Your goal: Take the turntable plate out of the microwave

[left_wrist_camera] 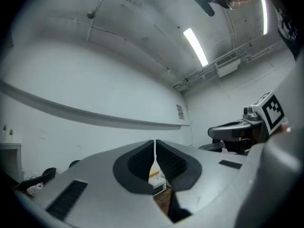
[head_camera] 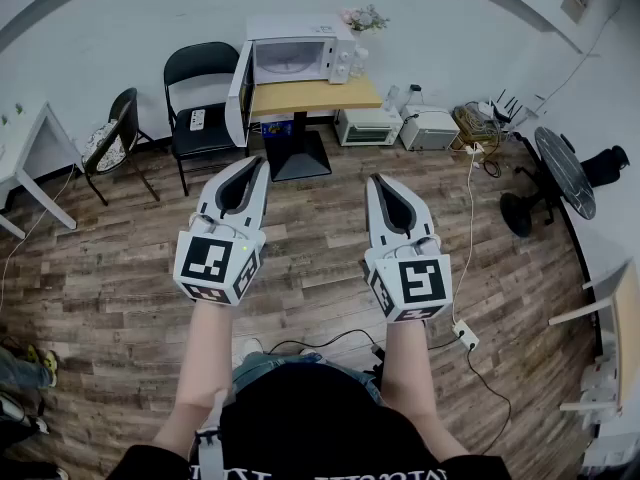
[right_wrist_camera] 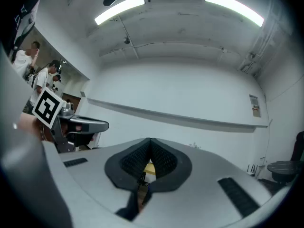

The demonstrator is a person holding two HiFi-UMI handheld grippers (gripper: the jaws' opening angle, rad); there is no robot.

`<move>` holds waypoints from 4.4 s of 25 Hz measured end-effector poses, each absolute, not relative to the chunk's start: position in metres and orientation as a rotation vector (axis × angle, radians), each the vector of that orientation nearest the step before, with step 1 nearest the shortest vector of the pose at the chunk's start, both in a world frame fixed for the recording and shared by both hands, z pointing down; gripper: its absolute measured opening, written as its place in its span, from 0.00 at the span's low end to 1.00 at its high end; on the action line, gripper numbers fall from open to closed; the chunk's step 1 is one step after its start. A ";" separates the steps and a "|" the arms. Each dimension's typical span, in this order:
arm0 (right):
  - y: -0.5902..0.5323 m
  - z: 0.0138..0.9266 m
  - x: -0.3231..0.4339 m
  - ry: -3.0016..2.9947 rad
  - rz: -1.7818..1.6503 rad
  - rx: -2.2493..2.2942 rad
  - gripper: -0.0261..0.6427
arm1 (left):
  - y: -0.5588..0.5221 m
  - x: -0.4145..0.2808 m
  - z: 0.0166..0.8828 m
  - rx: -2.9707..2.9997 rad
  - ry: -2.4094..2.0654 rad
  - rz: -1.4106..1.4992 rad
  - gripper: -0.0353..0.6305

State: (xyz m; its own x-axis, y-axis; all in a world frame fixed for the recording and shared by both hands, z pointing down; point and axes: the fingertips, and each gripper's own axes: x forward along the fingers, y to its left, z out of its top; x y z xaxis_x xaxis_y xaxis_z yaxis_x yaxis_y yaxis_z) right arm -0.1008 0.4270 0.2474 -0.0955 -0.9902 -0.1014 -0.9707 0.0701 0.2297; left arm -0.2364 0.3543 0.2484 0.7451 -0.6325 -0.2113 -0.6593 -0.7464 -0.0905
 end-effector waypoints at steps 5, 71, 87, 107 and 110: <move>0.428 0.252 -0.080 -2.247 -0.335 2.047 0.06 | 0.355 -0.218 0.250 -2.779 1.065 0.246 0.08; 0.020 0.283 0.057 -2.326 -0.110 2.098 0.58 | -0.054 -0.102 0.287 -2.838 1.294 0.143 0.77; -0.125 0.290 0.122 -2.540 -0.018 1.864 0.58 | -0.157 -0.034 0.294 -2.750 1.509 0.093 0.76; -0.227 0.347 0.159 -2.575 0.122 1.660 0.35 | -0.245 0.008 0.342 -2.734 1.766 0.015 0.53; -0.240 0.361 0.149 -2.576 0.182 1.631 0.36 | -0.256 0.006 0.359 -2.775 1.778 -0.024 0.53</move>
State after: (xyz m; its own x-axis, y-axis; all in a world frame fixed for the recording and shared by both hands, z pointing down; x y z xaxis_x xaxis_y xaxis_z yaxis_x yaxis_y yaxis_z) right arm 0.1492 -0.2396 0.3614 -0.4270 -0.8938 0.1372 -0.9042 0.4238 -0.0536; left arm 0.0059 -0.2560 0.3592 0.4214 -0.9019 0.0952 -0.9041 -0.4096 0.1219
